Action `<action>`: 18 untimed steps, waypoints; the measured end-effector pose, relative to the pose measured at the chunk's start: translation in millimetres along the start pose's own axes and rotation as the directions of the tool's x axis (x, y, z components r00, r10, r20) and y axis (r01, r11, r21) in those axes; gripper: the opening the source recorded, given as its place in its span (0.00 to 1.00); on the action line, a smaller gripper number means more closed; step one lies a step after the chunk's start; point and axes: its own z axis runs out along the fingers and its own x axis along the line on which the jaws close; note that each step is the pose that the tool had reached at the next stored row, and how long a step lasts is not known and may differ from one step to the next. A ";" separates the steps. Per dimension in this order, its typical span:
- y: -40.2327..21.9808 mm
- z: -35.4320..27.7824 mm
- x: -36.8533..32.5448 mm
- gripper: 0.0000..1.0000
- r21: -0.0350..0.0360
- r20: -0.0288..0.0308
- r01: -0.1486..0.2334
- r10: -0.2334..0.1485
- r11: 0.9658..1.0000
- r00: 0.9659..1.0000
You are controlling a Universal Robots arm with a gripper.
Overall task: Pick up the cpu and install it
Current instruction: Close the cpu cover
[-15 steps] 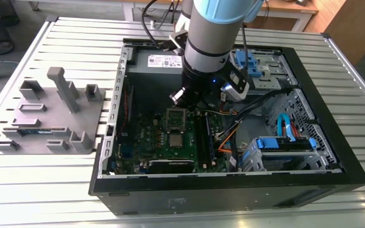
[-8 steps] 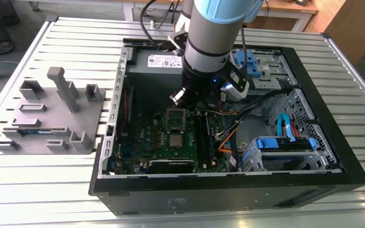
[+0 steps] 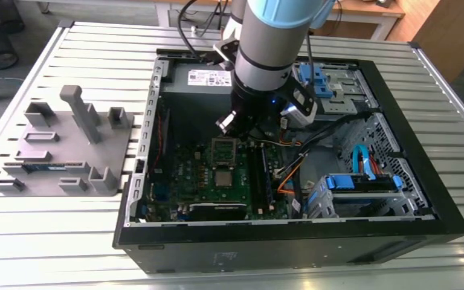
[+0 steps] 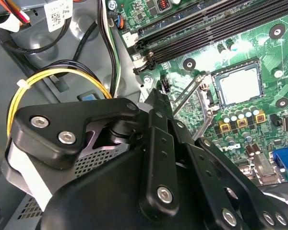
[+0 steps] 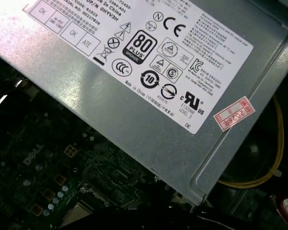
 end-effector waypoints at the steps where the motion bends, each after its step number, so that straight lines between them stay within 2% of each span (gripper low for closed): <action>1: 0.0 -0.3 0.0 0.11 0.000 0.000 0.001 -0.001 1.000 1.000; 9: 0.4 -3.4 -0.2 0.11 -0.001 -0.002 0.016 -0.016 1.000 1.000; 18: 0.4 -3.7 -0.1 0.11 -0.004 -0.009 0.076 -0.076 0.997 0.997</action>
